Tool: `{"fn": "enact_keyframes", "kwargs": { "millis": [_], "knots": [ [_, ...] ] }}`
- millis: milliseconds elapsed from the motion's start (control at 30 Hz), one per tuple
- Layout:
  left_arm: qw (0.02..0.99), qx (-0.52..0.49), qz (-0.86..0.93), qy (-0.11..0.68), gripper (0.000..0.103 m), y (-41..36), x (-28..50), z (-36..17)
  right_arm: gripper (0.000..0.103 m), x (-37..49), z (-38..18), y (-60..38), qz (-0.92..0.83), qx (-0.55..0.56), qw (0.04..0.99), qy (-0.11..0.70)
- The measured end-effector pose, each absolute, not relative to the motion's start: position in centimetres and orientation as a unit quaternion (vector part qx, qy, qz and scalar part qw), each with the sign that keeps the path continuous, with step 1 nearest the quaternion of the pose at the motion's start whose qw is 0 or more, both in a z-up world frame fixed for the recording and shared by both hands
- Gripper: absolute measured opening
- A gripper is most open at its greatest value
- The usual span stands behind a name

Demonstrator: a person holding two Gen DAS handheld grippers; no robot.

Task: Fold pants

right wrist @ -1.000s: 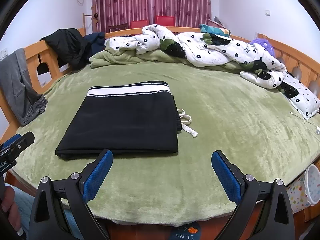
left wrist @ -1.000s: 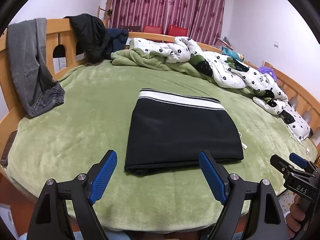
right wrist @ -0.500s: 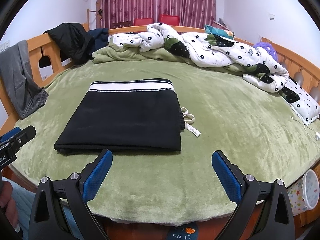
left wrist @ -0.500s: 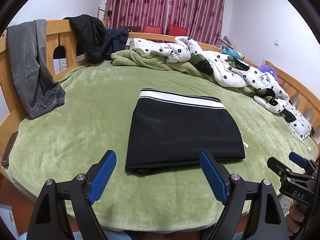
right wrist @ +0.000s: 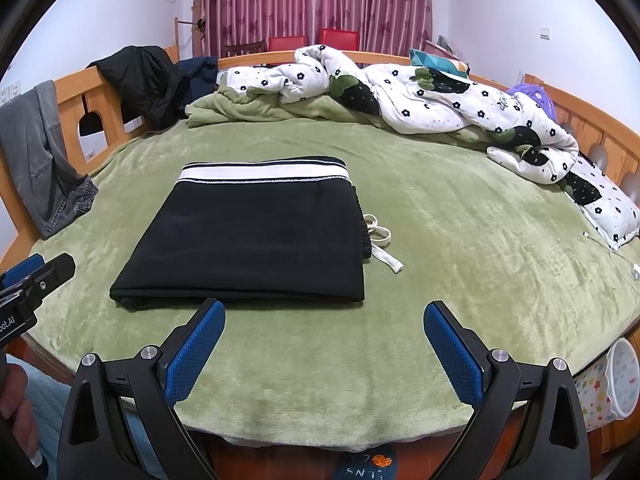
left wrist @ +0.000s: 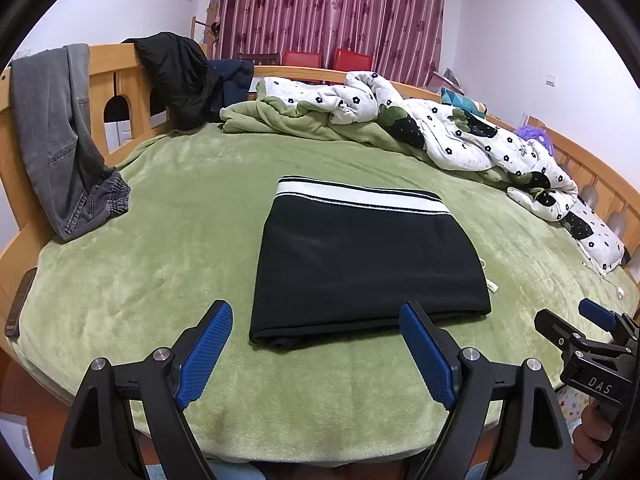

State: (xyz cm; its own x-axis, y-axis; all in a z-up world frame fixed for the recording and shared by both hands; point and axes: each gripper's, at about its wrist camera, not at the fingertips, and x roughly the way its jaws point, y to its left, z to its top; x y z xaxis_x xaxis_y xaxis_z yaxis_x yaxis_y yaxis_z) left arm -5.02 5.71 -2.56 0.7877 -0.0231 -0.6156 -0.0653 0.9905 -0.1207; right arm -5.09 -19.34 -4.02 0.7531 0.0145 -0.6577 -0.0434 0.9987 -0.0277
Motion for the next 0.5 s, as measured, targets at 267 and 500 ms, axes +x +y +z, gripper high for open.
{"fn": "enact_keyframes", "kwargs": {
  "millis": [267,500],
  "knots": [
    [0.943,-0.067,0.010,0.326,0.085,5.77,-4.97,-2.58,0.098,-5.09,-4.01,-19.38,0.015,-0.021,0.936,0.351],
    [0.943,-0.066,0.012,0.326,0.085,5.50,-5.05,-2.58,0.098,-5.11,-4.00,-19.42,0.016,-0.020,0.936,0.351]
  ]
}}
